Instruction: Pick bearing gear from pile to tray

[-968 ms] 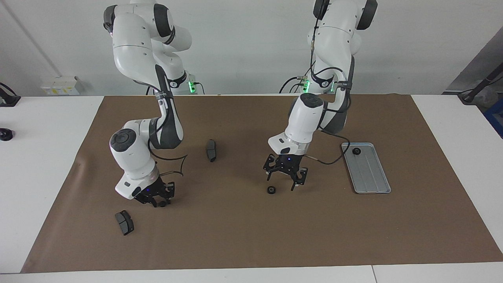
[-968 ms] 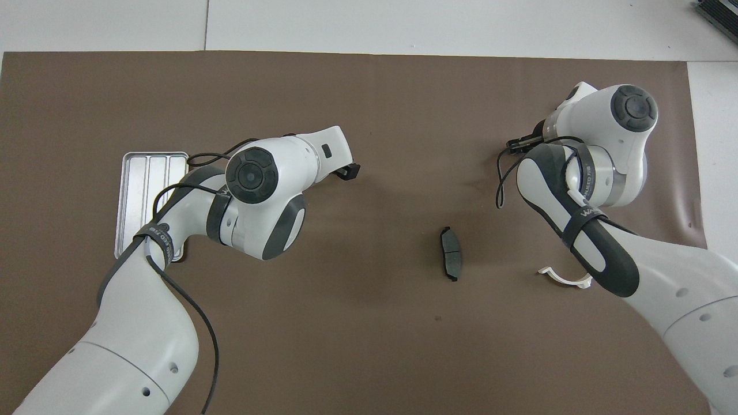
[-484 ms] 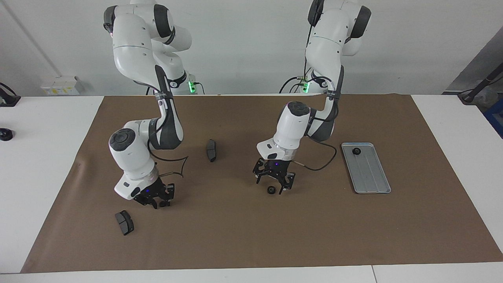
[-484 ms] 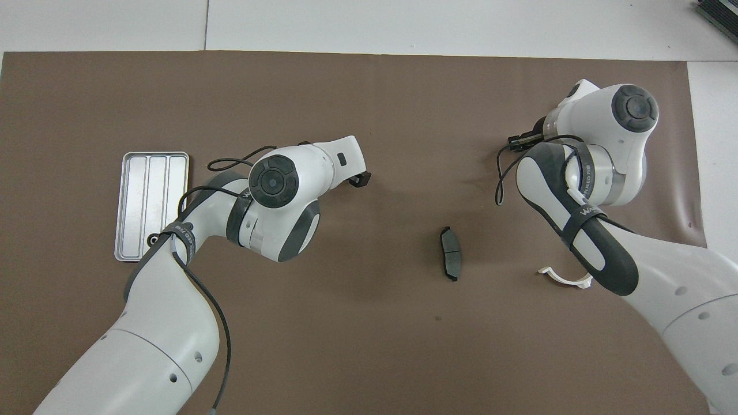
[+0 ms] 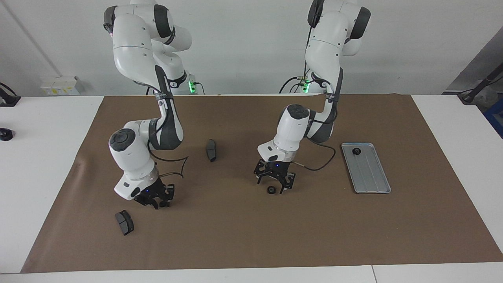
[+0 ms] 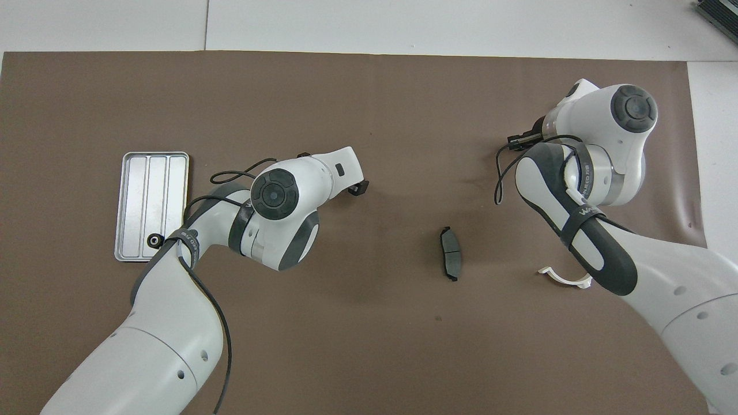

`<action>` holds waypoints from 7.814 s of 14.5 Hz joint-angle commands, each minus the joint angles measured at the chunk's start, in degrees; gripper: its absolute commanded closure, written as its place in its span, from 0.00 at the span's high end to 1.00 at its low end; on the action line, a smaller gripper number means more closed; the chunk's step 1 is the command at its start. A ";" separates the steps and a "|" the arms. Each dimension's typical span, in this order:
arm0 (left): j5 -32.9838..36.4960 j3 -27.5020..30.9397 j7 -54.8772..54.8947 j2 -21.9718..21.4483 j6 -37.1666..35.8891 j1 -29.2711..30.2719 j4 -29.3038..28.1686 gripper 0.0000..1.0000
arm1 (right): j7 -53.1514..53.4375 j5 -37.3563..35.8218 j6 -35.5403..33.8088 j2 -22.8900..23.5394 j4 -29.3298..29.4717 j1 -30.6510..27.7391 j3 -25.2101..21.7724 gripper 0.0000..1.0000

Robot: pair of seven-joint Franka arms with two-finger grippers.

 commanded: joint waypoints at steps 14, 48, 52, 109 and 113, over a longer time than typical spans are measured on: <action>-0.27 1.18 0.42 -16.70 -10.76 9.85 -6.94 0.00 | 35.89 -0.04 -8.31 -5.05 6.70 17.19 0.40 0.00; -0.10 1.09 14.92 -14.37 -18.91 23.87 -1.90 1.00 | 24.00 -7.27 -13.39 -21.30 -13.69 1.85 -2.33 1.00; 0.16 1.18 9.50 -12.42 -22.55 15.43 4.20 1.00 | 14.93 -3.12 -18.57 -25.95 -13.25 -2.64 -2.42 1.00; 0.52 1.27 15.72 -24.44 -17.11 28.23 -16.24 0.00 | 13.69 -4.35 -49.79 -36.25 3.01 -1.95 -2.77 1.00; 0.52 1.35 15.80 -25.60 -6.64 29.21 -24.18 0.00 | 13.08 -4.44 -49.79 -36.34 2.75 -0.28 -5.04 1.00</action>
